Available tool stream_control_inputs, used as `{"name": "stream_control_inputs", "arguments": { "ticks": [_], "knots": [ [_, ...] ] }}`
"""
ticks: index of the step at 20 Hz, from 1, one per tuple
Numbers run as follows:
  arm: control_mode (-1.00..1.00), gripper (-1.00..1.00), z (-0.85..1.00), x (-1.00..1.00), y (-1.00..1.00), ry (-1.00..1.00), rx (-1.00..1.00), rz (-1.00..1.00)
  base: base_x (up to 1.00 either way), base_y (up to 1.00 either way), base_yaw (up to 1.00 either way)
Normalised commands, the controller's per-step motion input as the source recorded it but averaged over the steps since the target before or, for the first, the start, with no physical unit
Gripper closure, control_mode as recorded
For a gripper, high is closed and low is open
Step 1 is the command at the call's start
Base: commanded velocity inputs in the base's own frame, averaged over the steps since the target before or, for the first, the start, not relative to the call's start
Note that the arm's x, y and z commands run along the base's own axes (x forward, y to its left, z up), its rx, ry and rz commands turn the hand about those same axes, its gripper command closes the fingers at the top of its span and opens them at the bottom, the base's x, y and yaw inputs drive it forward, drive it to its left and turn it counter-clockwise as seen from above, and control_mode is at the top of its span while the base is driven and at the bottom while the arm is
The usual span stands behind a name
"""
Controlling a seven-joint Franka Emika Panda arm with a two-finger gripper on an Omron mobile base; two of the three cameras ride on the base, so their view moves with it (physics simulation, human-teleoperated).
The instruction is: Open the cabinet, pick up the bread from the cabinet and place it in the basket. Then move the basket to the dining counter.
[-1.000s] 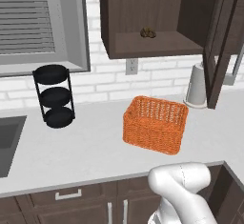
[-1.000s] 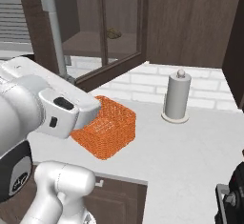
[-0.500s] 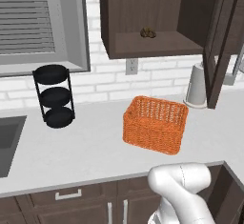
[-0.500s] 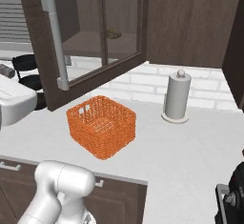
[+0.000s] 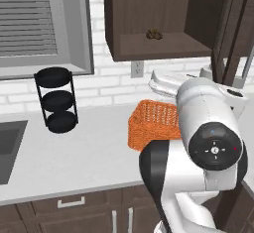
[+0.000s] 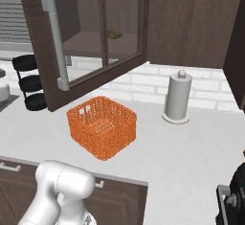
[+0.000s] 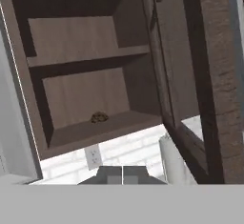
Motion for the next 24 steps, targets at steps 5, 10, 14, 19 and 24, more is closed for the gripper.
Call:
{"name": "stream_control_inputs", "arguments": {
  "ticks": [5, 10, 14, 19, 24],
  "knots": [
    [-1.00, 1.00, -0.23, 1.00, 0.87, 0.00, -0.33, -0.51, 0.00, 0.00, 0.00],
    [-1.00, 1.00, -0.03, 0.95, 0.02, 0.06, -0.14, -0.14, 0.00, 0.00, 0.00],
    [-1.00, 1.00, -0.07, 0.39, -0.51, 0.06, -0.02, -0.09, 0.00, 0.00, 0.00],
    [-1.00, 1.00, -0.02, 0.43, -0.17, 0.01, -0.01, -0.24, 0.00, 0.00, 0.00],
    [-1.00, 1.00, 0.00, 0.25, -0.33, 0.00, 0.00, -0.29, 0.00, 0.00, 0.00]
  ]
}}
